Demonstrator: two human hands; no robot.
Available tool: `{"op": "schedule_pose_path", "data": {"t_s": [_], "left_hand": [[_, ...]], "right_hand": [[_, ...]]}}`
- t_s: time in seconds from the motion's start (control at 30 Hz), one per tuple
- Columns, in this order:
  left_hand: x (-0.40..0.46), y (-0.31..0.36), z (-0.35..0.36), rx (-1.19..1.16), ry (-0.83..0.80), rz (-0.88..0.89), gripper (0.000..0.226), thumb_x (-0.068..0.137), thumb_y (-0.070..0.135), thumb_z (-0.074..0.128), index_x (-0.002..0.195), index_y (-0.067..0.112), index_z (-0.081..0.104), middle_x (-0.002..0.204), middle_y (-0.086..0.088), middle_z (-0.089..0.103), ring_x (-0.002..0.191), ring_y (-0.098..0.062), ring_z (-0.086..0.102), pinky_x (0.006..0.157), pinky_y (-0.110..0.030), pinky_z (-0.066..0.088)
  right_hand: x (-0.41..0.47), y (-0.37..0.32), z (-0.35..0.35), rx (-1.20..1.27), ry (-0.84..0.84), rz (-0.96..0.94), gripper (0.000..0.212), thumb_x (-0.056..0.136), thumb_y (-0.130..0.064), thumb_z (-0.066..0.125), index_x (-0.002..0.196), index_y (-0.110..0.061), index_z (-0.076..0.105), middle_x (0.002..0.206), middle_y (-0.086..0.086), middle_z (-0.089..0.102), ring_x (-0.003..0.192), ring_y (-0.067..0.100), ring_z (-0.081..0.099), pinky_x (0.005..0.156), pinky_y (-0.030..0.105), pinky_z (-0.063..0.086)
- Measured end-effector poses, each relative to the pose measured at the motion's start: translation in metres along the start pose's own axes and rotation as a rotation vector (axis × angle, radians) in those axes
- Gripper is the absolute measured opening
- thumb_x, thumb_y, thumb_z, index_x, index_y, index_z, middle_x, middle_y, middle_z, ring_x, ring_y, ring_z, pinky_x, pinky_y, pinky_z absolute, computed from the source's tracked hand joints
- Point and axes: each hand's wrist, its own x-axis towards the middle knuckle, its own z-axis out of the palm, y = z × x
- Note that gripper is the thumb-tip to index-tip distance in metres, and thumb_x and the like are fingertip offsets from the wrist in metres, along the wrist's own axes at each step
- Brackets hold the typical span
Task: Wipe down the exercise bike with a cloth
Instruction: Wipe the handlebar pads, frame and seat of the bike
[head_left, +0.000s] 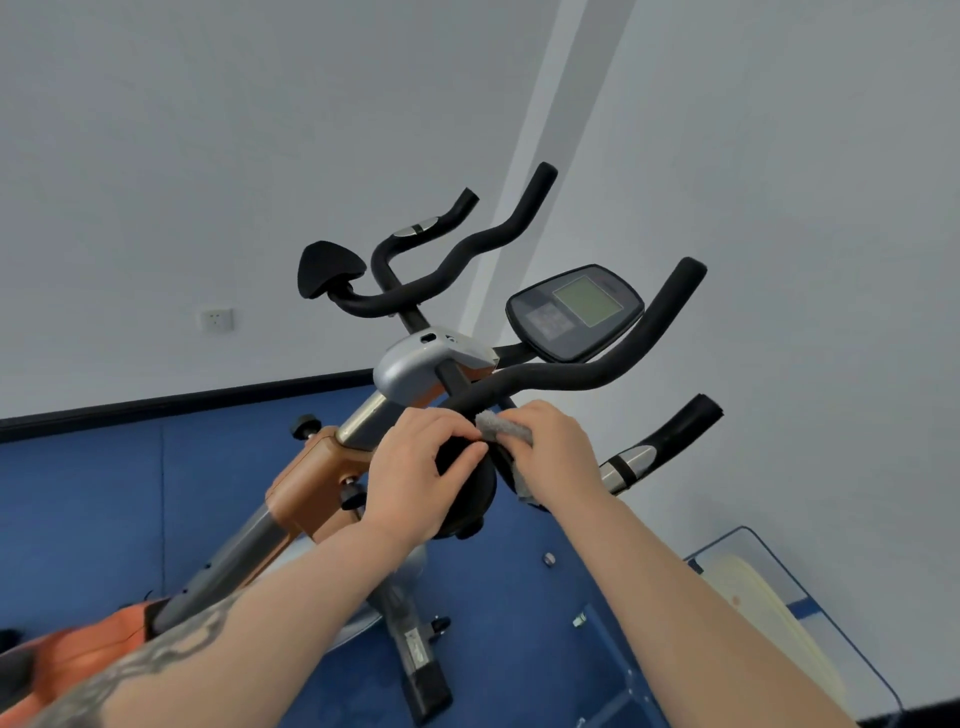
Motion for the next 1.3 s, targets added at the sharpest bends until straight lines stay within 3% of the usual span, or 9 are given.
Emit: {"op": "schedule_pose_path", "data": {"t_s": [0.17, 0.3, 0.43, 0.67, 0.77, 0.87, 1.0, 1.13, 1.3], "left_hand": [[-0.001, 0.0, -0.002, 0.001, -0.02, 0.01, 0.018, 0.088, 0.045, 0.058, 0.092, 0.031, 0.069, 0.094, 0.023, 0.061, 0.098, 0.002, 0.051, 0.085, -0.015, 0.04], [-0.001, 0.001, -0.001, -0.012, -0.016, -0.013, 0.018, 0.087, 0.045, 0.058, 0.093, 0.031, 0.068, 0.095, 0.022, 0.062, 0.098, 0.002, 0.051, 0.086, -0.014, 0.04], [-0.002, -0.001, -0.001, -0.03, -0.016, -0.007, 0.011, 0.087, 0.039, 0.063, 0.093, 0.03, 0.068, 0.095, 0.022, 0.062, 0.101, 0.003, 0.05, 0.089, -0.015, 0.04], [-0.003, 0.001, -0.003, -0.065, -0.025, -0.012, 0.017, 0.087, 0.036, 0.059, 0.095, 0.024, 0.069, 0.1, 0.016, 0.063, 0.105, 0.004, 0.05, 0.094, -0.012, 0.036], [-0.004, 0.001, -0.004, -0.076, -0.034, -0.024, 0.012, 0.086, 0.03, 0.064, 0.095, 0.023, 0.069, 0.101, 0.015, 0.062, 0.104, 0.003, 0.05, 0.093, -0.013, 0.036], [-0.001, 0.0, -0.004, -0.075, -0.035, -0.014, 0.01, 0.087, 0.029, 0.065, 0.094, 0.024, 0.069, 0.1, 0.016, 0.063, 0.103, -0.002, 0.054, 0.093, -0.014, 0.037], [-0.001, 0.0, -0.004, -0.087, -0.02, 0.018, 0.011, 0.088, 0.031, 0.061, 0.092, 0.024, 0.069, 0.099, 0.017, 0.062, 0.1, -0.002, 0.054, 0.092, -0.014, 0.037], [0.0, -0.004, -0.002, -0.112, -0.015, 0.039, 0.009, 0.088, 0.031, 0.061, 0.091, 0.026, 0.068, 0.101, 0.018, 0.062, 0.101, -0.003, 0.055, 0.09, -0.019, 0.04], [0.0, -0.002, -0.004, -0.105, -0.026, 0.026, 0.007, 0.087, 0.026, 0.065, 0.089, 0.021, 0.071, 0.101, 0.013, 0.064, 0.099, -0.008, 0.057, 0.086, -0.029, 0.045]], "right_hand": [[-0.02, 0.01, 0.004, 0.009, -0.002, -0.097, 0.029, 0.095, -0.045, 0.052, 0.119, -0.036, 0.066, 0.11, -0.018, 0.055, 0.086, 0.0, 0.052, 0.07, 0.019, 0.045], [0.004, 0.0, 0.007, 0.115, 0.017, -0.018, 0.024, 0.09, -0.05, 0.056, 0.094, -0.034, 0.075, 0.092, -0.015, 0.06, 0.083, 0.003, 0.058, 0.07, 0.023, 0.046], [0.0, 0.009, 0.005, 0.129, 0.005, -0.014, 0.013, 0.083, -0.045, 0.069, 0.094, -0.038, 0.072, 0.089, -0.017, 0.064, 0.085, 0.001, 0.059, 0.076, 0.024, 0.05], [0.013, -0.003, 0.008, 0.193, 0.088, 0.088, 0.013, 0.079, -0.028, 0.077, 0.078, -0.026, 0.064, 0.066, -0.019, 0.058, 0.069, -0.01, 0.055, 0.056, 0.009, 0.038], [0.003, 0.002, 0.006, 0.179, 0.055, 0.081, 0.015, 0.077, -0.037, 0.078, 0.073, -0.029, 0.066, 0.061, -0.017, 0.06, 0.066, -0.005, 0.057, 0.055, 0.011, 0.041], [0.005, 0.008, -0.004, 0.192, -0.002, 0.105, 0.014, 0.073, -0.041, 0.079, 0.074, -0.03, 0.071, 0.065, -0.017, 0.064, 0.067, -0.001, 0.059, 0.058, 0.015, 0.044], [0.014, -0.005, 0.005, 0.248, 0.081, 0.171, 0.003, 0.079, -0.025, 0.076, 0.08, -0.025, 0.073, 0.068, -0.018, 0.064, 0.073, -0.001, 0.06, 0.067, 0.019, 0.047], [-0.015, 0.005, 0.006, 0.224, 0.078, 0.136, 0.016, 0.082, -0.031, 0.073, 0.097, -0.038, 0.073, 0.086, -0.028, 0.069, 0.085, -0.009, 0.062, 0.075, 0.008, 0.045], [0.0, -0.005, 0.004, 0.209, 0.078, 0.218, 0.009, 0.083, -0.03, 0.073, 0.091, -0.032, 0.076, 0.066, -0.024, 0.063, 0.071, -0.004, 0.061, 0.066, 0.009, 0.043]]}}
